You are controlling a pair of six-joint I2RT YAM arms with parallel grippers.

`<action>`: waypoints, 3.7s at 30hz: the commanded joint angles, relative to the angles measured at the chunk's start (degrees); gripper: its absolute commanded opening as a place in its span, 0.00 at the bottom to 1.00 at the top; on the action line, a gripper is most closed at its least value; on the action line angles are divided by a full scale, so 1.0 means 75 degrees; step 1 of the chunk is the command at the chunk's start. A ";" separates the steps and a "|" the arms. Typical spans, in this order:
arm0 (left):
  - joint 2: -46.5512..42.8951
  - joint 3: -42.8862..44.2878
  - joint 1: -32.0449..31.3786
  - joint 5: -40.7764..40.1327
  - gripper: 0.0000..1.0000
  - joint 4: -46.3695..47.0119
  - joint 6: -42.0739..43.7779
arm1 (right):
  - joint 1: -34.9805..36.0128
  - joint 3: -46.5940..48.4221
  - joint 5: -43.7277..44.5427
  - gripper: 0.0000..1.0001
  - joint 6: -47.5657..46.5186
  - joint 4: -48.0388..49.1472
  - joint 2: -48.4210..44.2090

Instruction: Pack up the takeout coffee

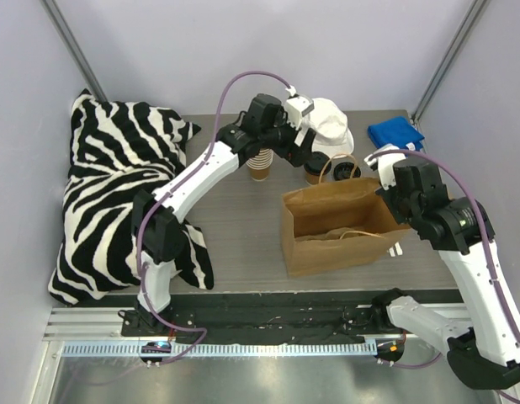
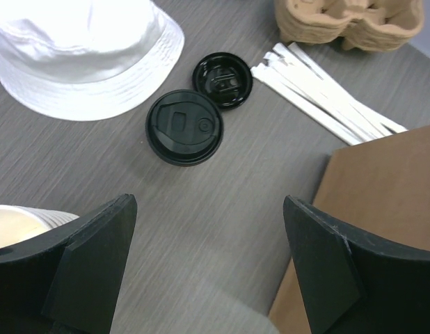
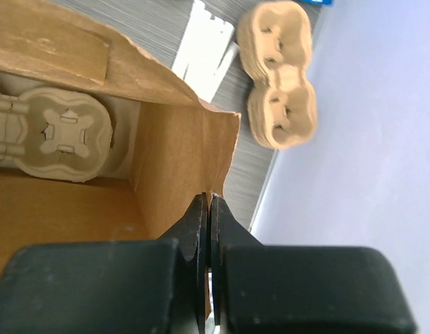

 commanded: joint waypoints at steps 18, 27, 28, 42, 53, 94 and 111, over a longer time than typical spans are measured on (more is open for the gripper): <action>0.1883 0.0929 -0.0691 -0.1726 1.00 0.1345 0.0097 | -0.0396 -0.0788 0.2121 0.01 -0.0580 -0.1505 -0.1585; 0.2223 0.1151 -0.0680 -0.2253 1.00 0.1674 0.0414 | -0.0396 -0.0998 0.2381 0.01 -0.0638 -0.1798 -0.1633; 0.2304 0.1186 -0.0691 -0.2242 1.00 0.1663 0.0414 | -0.0407 -0.1010 0.2381 0.01 -0.0638 -0.1787 -0.1563; 0.3055 0.1503 -0.0680 -0.1984 1.00 0.1967 0.0835 | -0.0396 -0.0823 0.2194 0.01 -0.0662 -0.1506 -0.1012; 0.3313 0.1421 -0.0691 -0.1996 1.00 0.2096 0.1000 | -0.0407 -0.0671 0.2088 0.01 -0.0673 -0.1388 -0.0731; -0.1584 -0.1555 -0.0047 0.1847 0.45 -0.1031 0.0320 | -0.0396 -0.0084 0.0612 0.01 -0.1693 0.0297 0.0102; -0.3342 -0.3980 0.1183 0.1931 0.45 -0.1889 -0.0056 | -0.0396 -0.0998 -0.1544 0.01 -0.3777 0.3333 0.1097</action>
